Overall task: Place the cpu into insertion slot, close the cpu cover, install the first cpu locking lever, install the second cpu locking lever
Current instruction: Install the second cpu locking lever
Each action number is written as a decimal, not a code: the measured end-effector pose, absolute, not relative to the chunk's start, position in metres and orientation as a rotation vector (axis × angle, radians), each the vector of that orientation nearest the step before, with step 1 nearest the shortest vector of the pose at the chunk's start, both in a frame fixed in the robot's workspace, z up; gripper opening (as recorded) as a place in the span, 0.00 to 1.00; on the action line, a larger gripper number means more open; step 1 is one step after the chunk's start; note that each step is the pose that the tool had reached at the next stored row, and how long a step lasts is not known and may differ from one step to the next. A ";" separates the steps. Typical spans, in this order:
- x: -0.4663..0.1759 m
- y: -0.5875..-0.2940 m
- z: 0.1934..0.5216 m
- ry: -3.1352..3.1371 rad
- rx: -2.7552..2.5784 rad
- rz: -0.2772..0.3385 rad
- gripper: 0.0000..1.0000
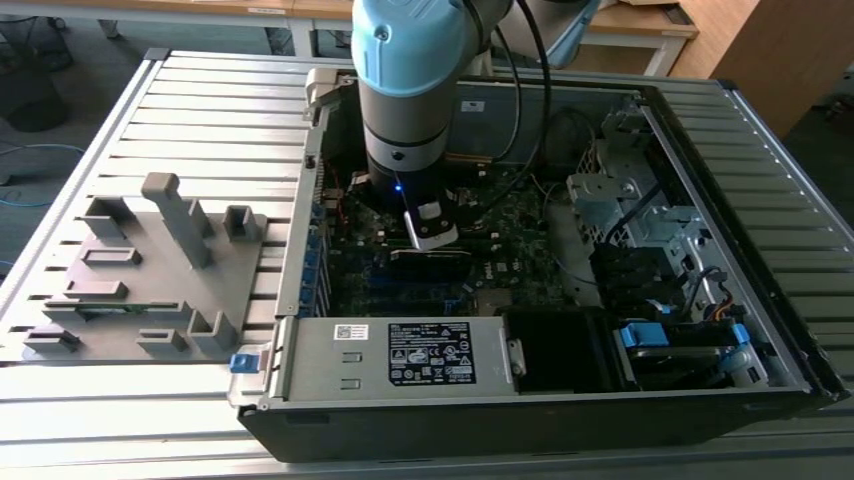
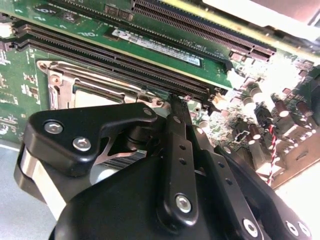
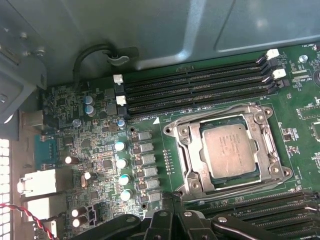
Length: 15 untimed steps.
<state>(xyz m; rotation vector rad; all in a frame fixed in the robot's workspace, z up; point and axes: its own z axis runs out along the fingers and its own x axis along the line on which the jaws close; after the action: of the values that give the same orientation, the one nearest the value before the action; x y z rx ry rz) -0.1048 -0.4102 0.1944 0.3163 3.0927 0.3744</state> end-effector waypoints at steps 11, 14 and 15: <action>-0.105 -0.408 0.201 3.092 0.319 0.374 0.10; -0.105 -0.405 0.201 3.092 0.320 0.374 0.10; -0.105 -0.404 0.201 3.092 0.320 0.374 0.10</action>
<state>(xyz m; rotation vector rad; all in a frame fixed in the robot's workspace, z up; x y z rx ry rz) -0.1048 -0.4042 0.2005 0.3201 3.0920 0.3743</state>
